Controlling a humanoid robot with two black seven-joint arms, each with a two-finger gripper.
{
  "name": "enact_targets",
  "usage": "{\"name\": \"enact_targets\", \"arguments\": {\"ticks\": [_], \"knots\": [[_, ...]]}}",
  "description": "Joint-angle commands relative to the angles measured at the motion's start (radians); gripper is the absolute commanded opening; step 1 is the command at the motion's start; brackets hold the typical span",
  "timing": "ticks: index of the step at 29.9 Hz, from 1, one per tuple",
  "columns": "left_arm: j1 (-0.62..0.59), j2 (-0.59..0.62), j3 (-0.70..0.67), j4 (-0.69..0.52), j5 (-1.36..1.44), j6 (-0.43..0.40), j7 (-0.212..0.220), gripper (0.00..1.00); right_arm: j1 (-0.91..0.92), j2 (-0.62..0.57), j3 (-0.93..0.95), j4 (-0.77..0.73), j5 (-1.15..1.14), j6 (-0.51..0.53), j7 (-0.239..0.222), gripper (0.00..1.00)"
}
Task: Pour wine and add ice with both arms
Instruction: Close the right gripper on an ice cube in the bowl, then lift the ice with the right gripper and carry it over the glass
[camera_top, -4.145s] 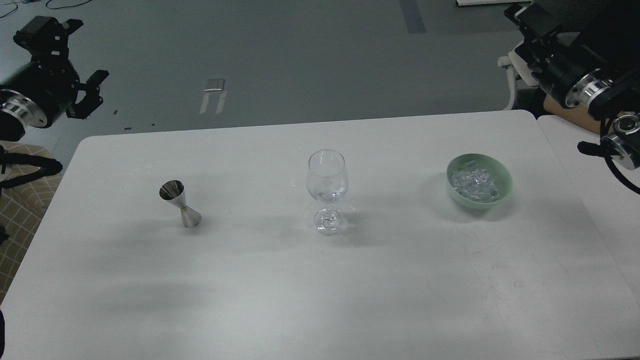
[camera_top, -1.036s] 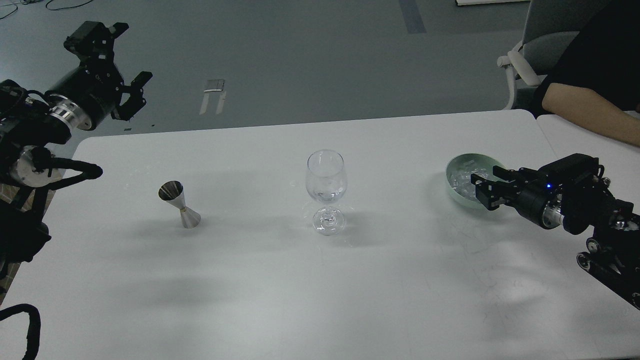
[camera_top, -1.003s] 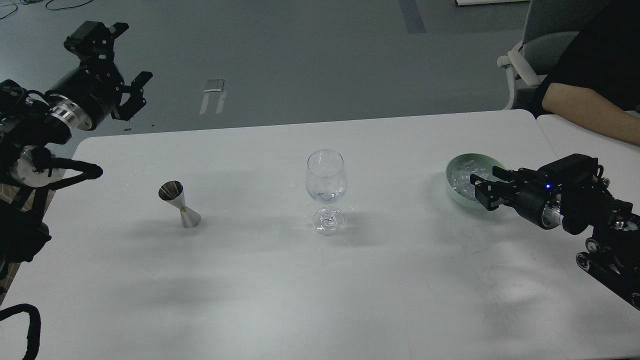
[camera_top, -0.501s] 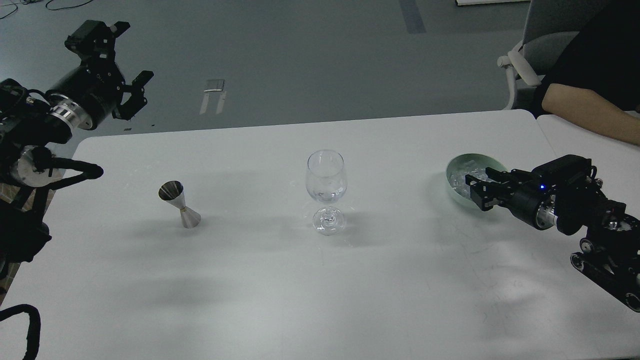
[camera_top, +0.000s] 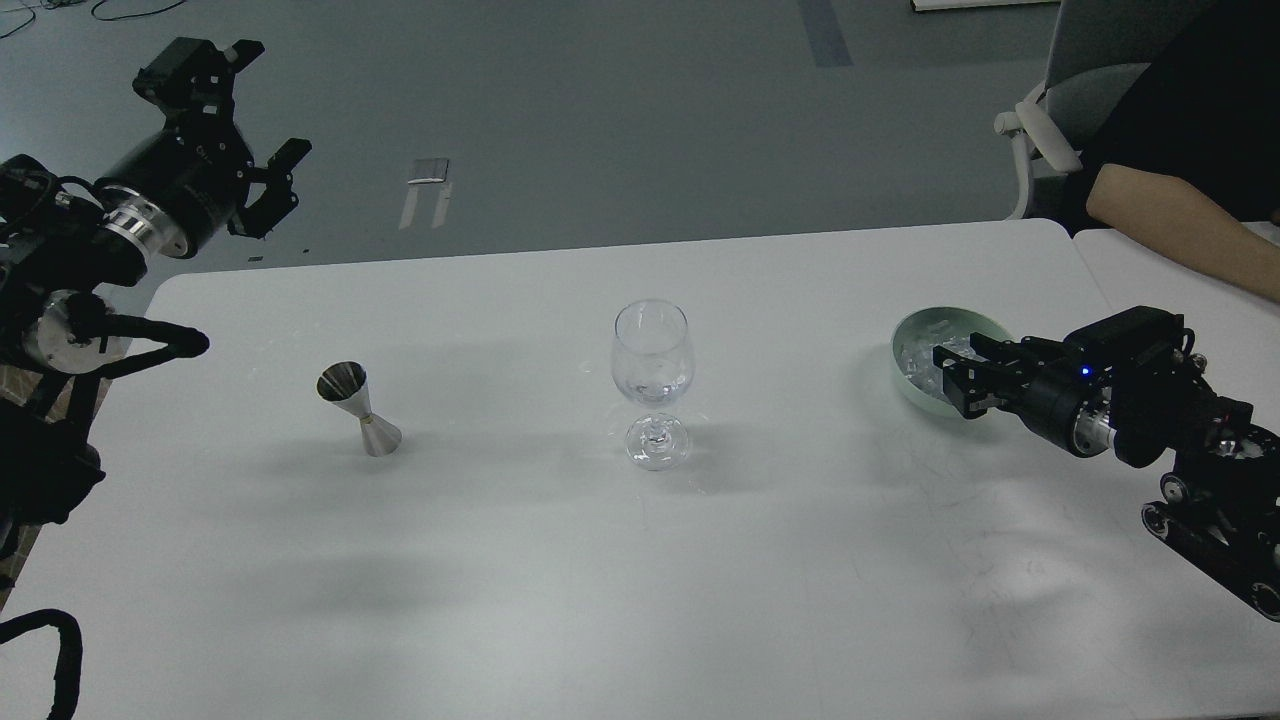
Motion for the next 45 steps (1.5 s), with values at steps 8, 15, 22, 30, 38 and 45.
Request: {"name": "enact_targets", "arguments": {"ticks": [8,15,22,30,38,45], "knots": [[-0.001,0.000,-0.001,0.000,-0.001,-0.001,0.000,0.98,-0.005,0.000,0.000,0.000,0.001,0.000,-0.001,0.42],[-0.001,0.000,-0.001,0.000,-0.001,0.000,0.000,0.98,-0.008,0.000,0.000,-0.003,0.001,0.000,-0.001,0.42],[0.000,-0.002,-0.001,0.000,-0.001,0.000,0.000,0.98,-0.003,-0.003,0.000,-0.015,0.001,0.000,-0.001,0.39],[-0.001,-0.006,-0.001,0.000,-0.001,0.000,0.000,0.98,-0.006,-0.002,0.000,-0.015,0.003,0.000,-0.001,0.17],[-0.001,-0.006,-0.001,0.000,-0.001,0.000,0.000,0.98,0.005,0.001,0.003,0.002,0.009,0.000,-0.001,0.09],[-0.003,-0.006,-0.001,0.000,-0.001,0.000,0.000,0.98,0.055,-0.080,0.003,0.084,0.020,0.003,-0.001,0.09]]}}
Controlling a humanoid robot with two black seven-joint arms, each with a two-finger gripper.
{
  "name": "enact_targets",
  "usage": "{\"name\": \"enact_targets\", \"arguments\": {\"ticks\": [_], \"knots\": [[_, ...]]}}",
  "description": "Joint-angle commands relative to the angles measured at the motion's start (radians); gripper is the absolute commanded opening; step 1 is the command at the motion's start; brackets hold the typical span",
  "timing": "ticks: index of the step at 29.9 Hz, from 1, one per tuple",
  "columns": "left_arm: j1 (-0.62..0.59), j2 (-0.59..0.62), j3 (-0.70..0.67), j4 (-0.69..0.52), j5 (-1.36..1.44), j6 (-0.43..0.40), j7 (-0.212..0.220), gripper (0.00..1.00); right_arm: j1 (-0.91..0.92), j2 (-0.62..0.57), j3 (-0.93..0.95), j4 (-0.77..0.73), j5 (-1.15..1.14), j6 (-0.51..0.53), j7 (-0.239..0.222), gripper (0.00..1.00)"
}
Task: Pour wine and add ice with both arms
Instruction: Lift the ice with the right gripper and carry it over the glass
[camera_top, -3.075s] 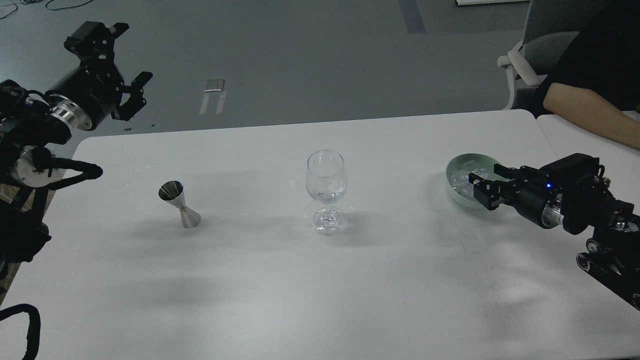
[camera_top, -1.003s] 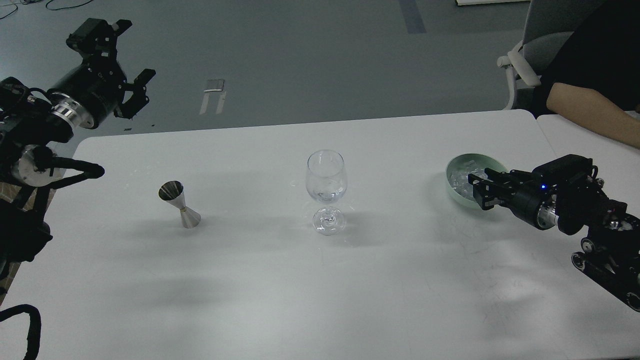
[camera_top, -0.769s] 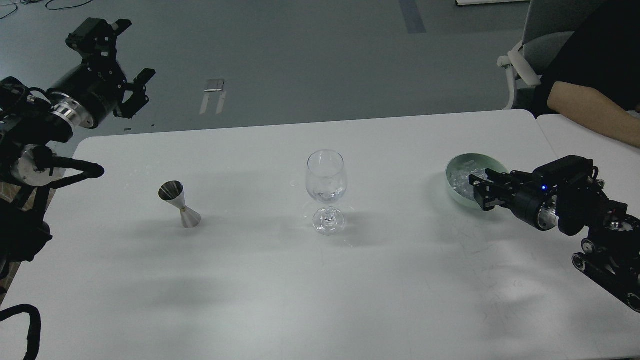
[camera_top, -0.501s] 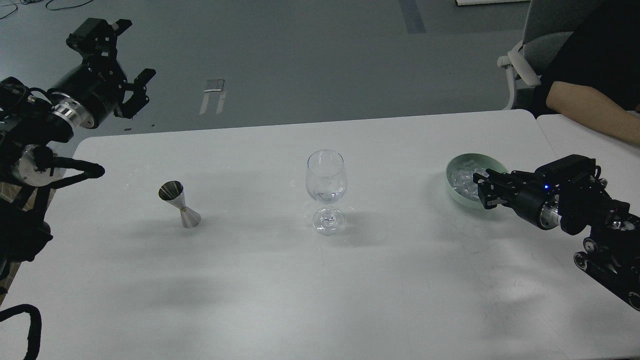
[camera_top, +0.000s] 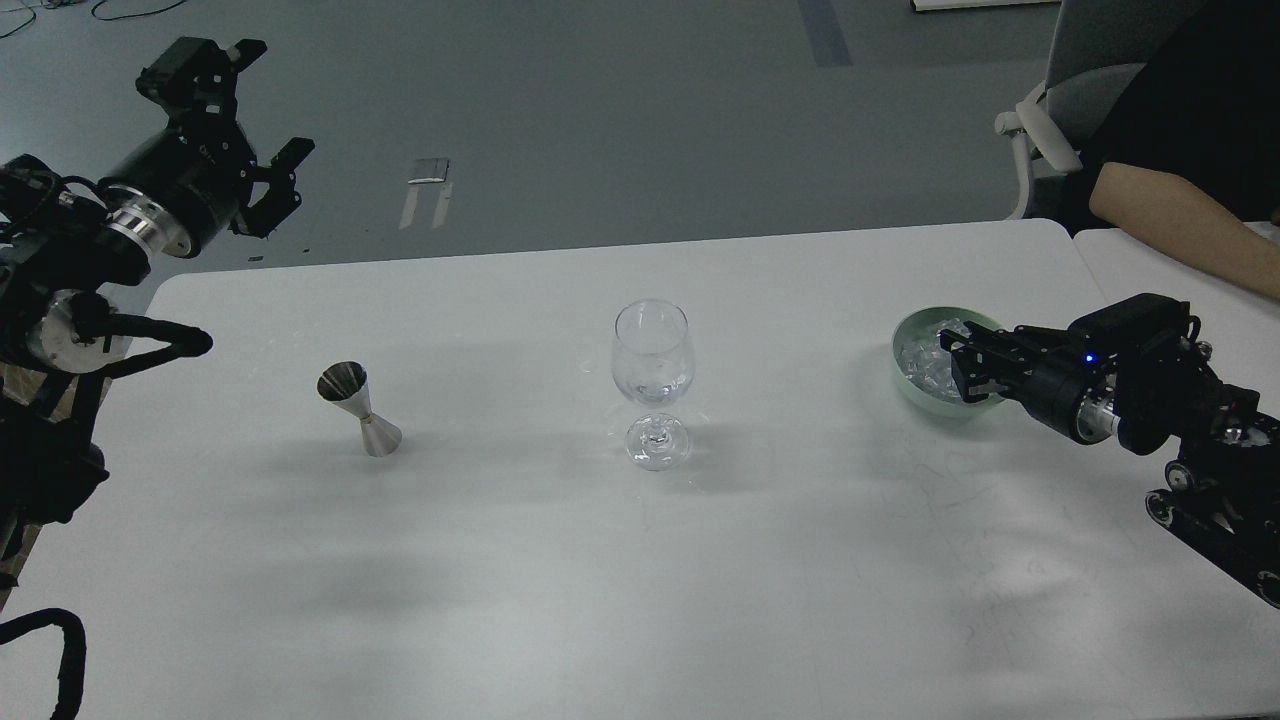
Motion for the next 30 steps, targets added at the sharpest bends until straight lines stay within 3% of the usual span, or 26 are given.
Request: {"name": "enact_targets", "arguments": {"ticks": [1,10,16,22,30], "knots": [[-0.002,0.000,0.000,0.000,0.000,0.000,0.000,0.98,0.031,-0.062,0.000,0.078,0.008,0.015,0.000,0.09],[-0.002,0.000,0.001,0.000,0.000,0.000,0.000,0.98,0.104,-0.223,0.001,0.359,0.106,0.088,0.000,0.09],[-0.002,0.000,0.001,0.000,0.002,0.000,0.000,0.98,0.184,-0.235,-0.003,0.471,0.106,0.136,-0.002,0.09],[-0.005,0.000,0.001,-0.001,0.002,0.000,0.003,0.98,0.258,-0.197,-0.002,0.568,0.091,0.240,-0.015,0.09],[-0.005,0.000,0.001,-0.001,0.002,0.000,0.005,0.98,0.288,-0.033,-0.005,0.572,-0.017,0.308,-0.034,0.09]]}}
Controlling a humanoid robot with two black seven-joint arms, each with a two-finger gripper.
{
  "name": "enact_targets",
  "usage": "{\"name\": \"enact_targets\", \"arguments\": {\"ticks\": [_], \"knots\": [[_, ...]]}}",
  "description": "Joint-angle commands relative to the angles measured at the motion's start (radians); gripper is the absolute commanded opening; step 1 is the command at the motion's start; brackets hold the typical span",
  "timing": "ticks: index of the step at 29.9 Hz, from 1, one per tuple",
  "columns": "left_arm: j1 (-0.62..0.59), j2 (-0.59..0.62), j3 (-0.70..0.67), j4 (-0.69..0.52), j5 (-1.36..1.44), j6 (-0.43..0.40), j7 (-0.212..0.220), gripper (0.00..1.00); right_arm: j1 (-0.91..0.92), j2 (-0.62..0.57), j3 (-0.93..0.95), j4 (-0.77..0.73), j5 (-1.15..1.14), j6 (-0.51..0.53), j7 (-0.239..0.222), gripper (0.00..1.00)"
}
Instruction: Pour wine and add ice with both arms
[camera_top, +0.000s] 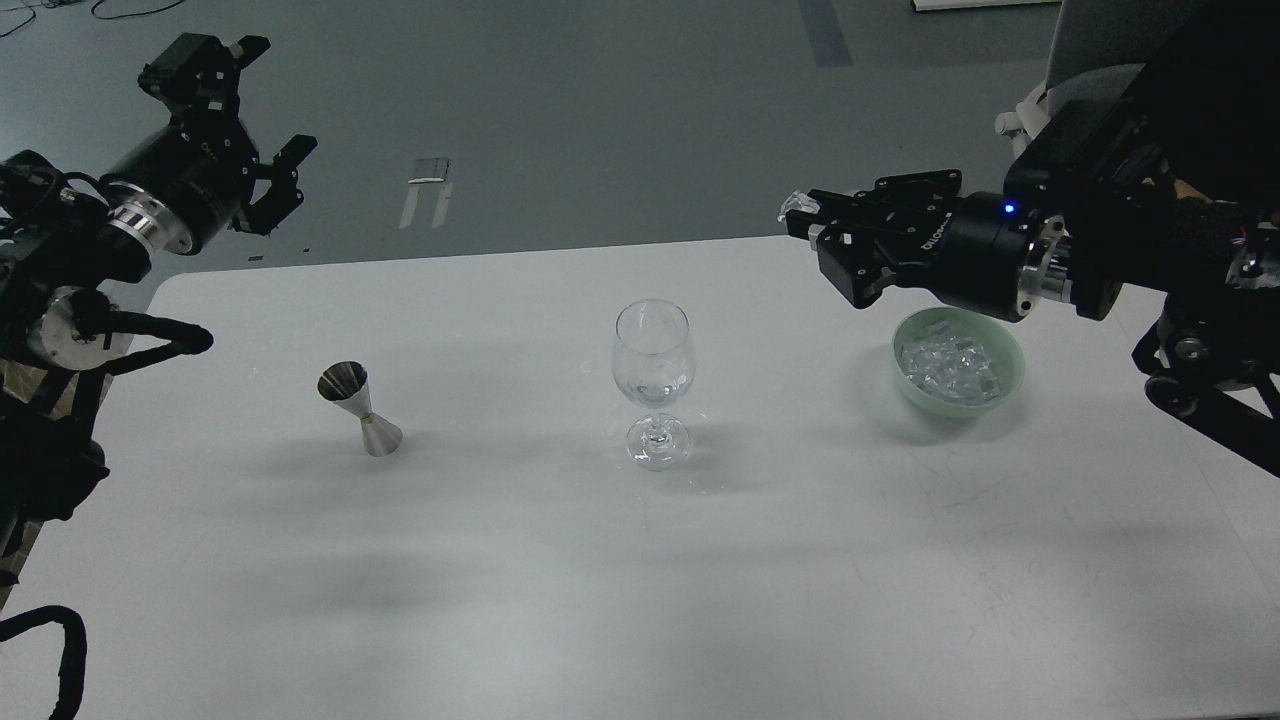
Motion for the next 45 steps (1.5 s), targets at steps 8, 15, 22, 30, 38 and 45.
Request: {"name": "enact_targets", "arguments": {"ticks": [8,15,22,30,38,45], "knots": [[0.004,0.000,0.000,0.000,0.000,0.000,0.000,0.98,0.025,0.157,-0.029,-0.006,-0.087,0.073,-0.002,0.09],[0.004,-0.001,0.000,0.000,0.000,0.001,0.000,0.98,0.076,0.201,-0.086,-0.014,-0.088,0.101,-0.007,0.10],[0.004,-0.003,0.000,0.000,0.000,0.001,0.000,0.98,0.079,0.214,-0.086,-0.029,-0.088,0.106,-0.007,0.11],[0.004,-0.003,-0.001,0.000,-0.002,0.001,0.000,0.98,0.076,0.224,-0.093,-0.038,-0.088,0.130,-0.009,0.13],[0.003,-0.001,-0.001,0.000,-0.002,0.001,0.000,0.98,0.074,0.238,-0.095,-0.054,-0.088,0.130,-0.009,0.14],[0.003,-0.001,-0.001,0.000,-0.002,0.001,0.000,0.98,0.074,0.243,-0.097,-0.066,-0.087,0.133,-0.009,0.17]]}}
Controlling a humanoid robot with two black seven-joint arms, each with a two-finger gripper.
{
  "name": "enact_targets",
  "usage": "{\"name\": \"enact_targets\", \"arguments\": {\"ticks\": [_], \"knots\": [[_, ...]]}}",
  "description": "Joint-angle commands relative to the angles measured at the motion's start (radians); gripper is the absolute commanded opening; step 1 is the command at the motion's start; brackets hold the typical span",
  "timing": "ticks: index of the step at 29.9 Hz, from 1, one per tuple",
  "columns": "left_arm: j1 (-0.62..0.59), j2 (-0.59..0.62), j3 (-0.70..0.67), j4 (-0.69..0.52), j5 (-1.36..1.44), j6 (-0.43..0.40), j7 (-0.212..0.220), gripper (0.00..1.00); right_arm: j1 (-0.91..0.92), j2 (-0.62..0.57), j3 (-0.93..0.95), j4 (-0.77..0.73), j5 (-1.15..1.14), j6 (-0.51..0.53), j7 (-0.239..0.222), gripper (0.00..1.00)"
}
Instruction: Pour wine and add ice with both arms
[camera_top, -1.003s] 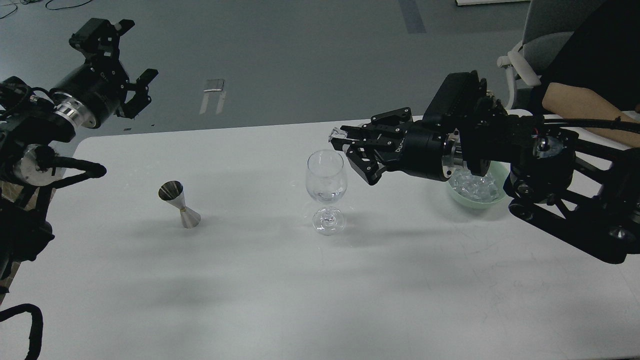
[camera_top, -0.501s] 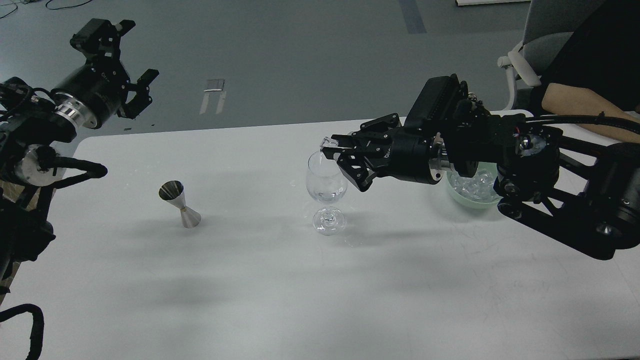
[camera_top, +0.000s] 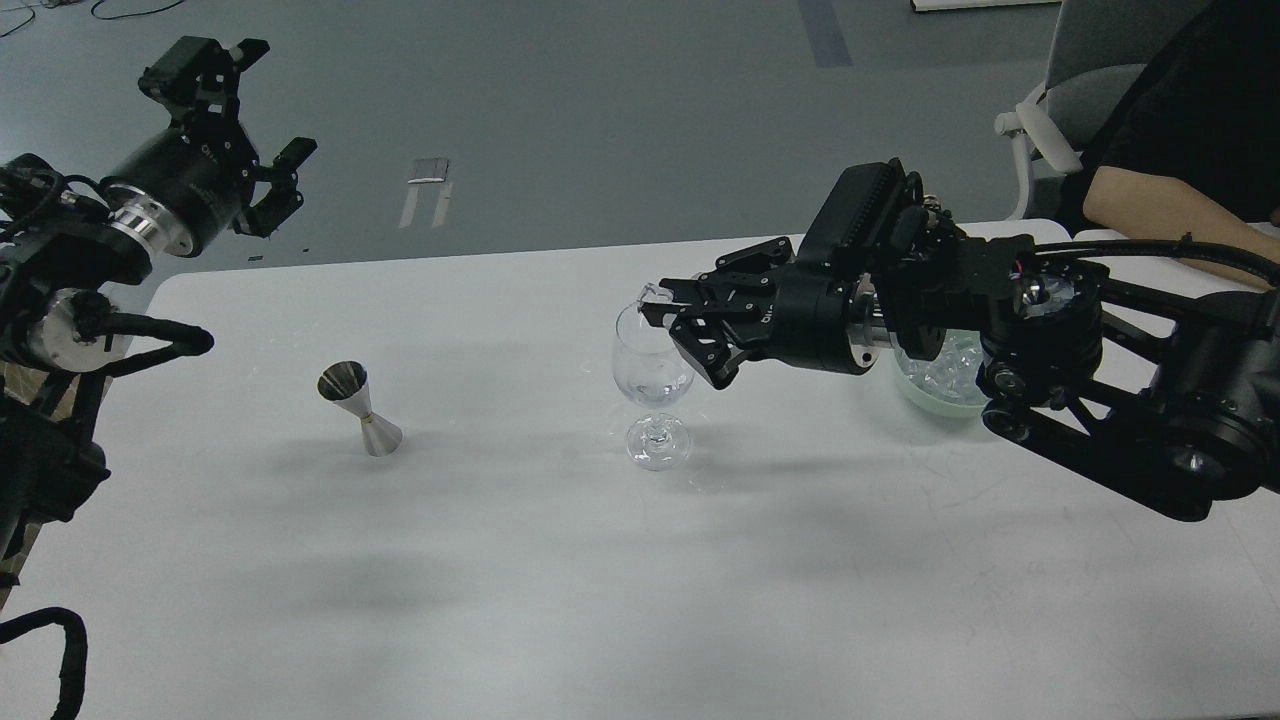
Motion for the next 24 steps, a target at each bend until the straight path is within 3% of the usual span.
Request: {"name": "enact_targets", "arguments": {"ticks": [1,13,24], "knots": [[0.000,0.000,0.000,0.000,-0.001,0.000,0.000,0.98,0.000,0.005,0.000,-0.003,0.000,0.002,0.002,0.17],[0.000,0.000,0.000,0.000,-0.001,0.000,-0.002,0.98,0.001,0.032,0.000,-0.014,0.000,0.043,0.000,0.21],[-0.002,-0.009,0.000,0.000,-0.001,0.000,-0.002,0.98,0.000,0.039,0.000,-0.015,0.000,0.043,0.000,0.32]]}}
